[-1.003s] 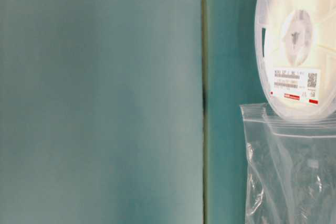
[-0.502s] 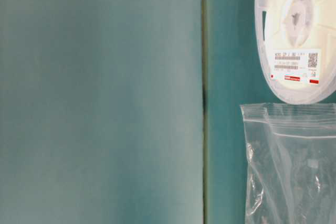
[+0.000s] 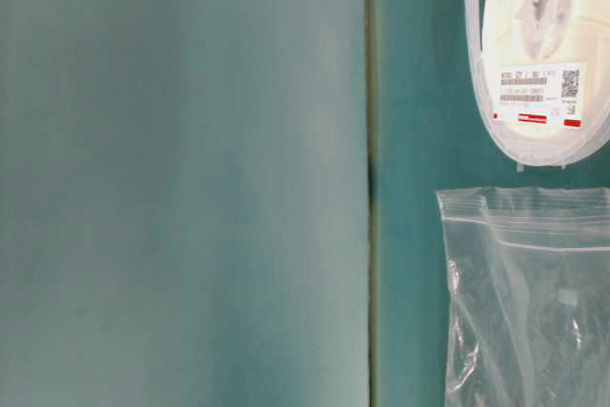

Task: Take out the reel from the clear zip bag.
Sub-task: 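Drag the reel further right onto the table beside the bag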

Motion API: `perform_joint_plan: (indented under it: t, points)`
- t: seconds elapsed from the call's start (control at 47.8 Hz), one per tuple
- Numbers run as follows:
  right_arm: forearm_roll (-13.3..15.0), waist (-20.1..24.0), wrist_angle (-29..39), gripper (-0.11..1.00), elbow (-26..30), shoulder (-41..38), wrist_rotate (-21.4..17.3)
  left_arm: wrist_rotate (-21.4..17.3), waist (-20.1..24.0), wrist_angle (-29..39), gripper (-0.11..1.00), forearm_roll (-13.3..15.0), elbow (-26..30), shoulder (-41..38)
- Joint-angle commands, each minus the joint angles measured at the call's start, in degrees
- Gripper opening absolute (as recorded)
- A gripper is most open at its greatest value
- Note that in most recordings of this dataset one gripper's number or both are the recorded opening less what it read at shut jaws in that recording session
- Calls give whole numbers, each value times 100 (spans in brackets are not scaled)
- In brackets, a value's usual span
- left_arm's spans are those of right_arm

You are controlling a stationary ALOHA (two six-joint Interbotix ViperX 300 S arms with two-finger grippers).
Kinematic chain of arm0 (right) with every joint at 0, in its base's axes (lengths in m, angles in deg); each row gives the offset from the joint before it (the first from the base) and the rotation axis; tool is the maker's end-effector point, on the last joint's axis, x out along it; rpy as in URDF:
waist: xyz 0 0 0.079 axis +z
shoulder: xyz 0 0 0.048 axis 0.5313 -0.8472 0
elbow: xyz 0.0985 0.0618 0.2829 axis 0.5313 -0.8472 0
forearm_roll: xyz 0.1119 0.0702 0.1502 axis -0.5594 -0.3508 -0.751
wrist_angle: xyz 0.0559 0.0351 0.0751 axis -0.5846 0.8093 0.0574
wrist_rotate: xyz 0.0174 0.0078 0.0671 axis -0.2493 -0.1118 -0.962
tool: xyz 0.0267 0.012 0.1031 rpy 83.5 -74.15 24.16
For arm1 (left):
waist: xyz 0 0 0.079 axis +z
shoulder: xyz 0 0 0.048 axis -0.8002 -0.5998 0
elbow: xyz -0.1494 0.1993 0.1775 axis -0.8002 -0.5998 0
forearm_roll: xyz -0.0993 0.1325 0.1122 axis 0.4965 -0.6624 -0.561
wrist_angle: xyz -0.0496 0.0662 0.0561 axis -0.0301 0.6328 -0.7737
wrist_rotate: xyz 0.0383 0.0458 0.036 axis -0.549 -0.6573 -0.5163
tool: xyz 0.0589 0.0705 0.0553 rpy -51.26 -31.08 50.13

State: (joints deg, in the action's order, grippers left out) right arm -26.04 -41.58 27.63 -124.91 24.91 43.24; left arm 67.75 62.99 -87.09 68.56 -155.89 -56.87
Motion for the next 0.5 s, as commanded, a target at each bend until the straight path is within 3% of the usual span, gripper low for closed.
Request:
perform_joint_plan:
  t: [0.0, 0.481]
  points:
    - [-9, -9, -35, 12, 26, 70, -35, 0, -9, -9, 1, -18, 53, 0]
    - [-9, -18, -44, 12, 35, 70, -44, 0, -9, -18, 1, -18, 97, 0]
